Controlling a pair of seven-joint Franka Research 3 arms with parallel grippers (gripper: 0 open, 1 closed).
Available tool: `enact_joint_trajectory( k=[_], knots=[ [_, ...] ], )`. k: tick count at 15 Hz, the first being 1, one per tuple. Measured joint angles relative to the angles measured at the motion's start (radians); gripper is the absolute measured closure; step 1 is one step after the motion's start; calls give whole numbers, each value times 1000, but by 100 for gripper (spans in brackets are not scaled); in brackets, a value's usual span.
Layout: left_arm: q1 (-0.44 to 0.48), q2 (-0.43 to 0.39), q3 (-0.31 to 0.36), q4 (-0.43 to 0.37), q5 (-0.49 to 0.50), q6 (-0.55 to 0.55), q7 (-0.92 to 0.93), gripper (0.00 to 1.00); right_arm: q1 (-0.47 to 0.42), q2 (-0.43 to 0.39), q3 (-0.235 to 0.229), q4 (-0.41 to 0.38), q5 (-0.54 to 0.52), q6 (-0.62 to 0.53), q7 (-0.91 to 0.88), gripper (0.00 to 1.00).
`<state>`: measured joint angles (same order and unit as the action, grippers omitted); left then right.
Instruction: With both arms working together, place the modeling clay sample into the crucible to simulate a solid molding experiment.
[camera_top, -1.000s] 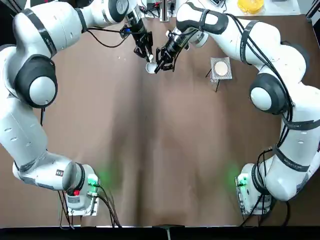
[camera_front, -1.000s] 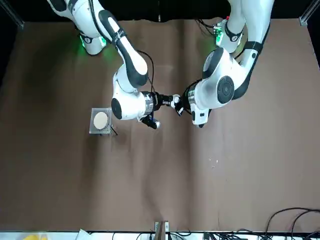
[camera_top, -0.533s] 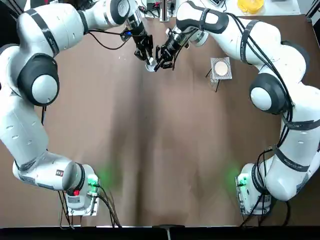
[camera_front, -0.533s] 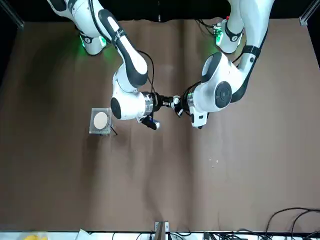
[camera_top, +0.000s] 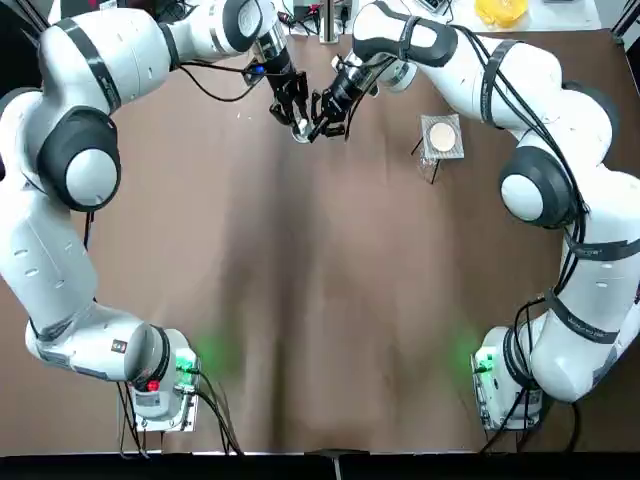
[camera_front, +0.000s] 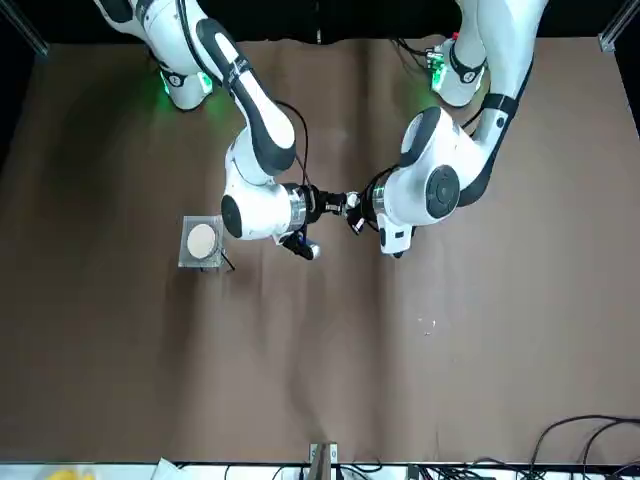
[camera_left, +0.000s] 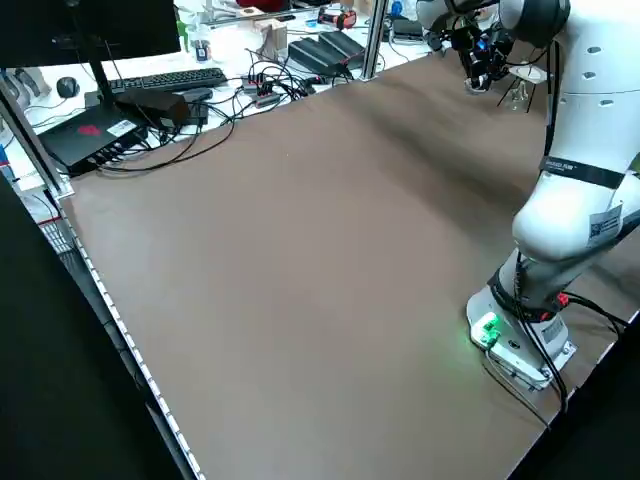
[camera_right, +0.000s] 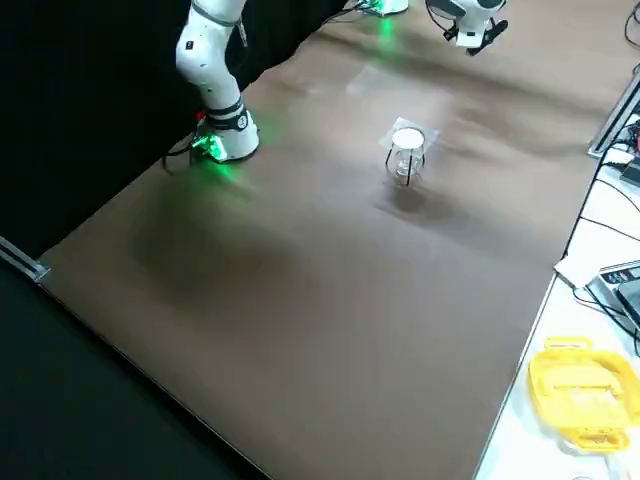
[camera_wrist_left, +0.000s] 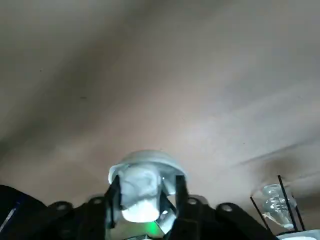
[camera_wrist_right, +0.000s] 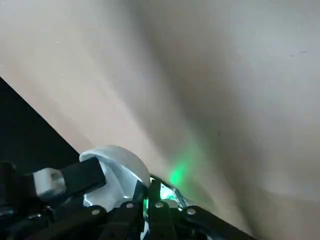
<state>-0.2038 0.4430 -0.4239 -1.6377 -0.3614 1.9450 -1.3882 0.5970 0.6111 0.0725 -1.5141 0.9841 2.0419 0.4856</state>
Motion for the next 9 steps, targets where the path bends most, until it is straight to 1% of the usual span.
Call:
enact_joint_trajectory(
  k=[3, 9],
  knots=[
    [-4, 0, 0, 0, 30, 0, -13, 31, 0, 0, 0, 0, 0, 0, 0, 95],
    [-5, 4, 1, 0, 37, 0, -17, 30, 0, 0, 0, 0, 0, 0, 0, 95]
  ],
)
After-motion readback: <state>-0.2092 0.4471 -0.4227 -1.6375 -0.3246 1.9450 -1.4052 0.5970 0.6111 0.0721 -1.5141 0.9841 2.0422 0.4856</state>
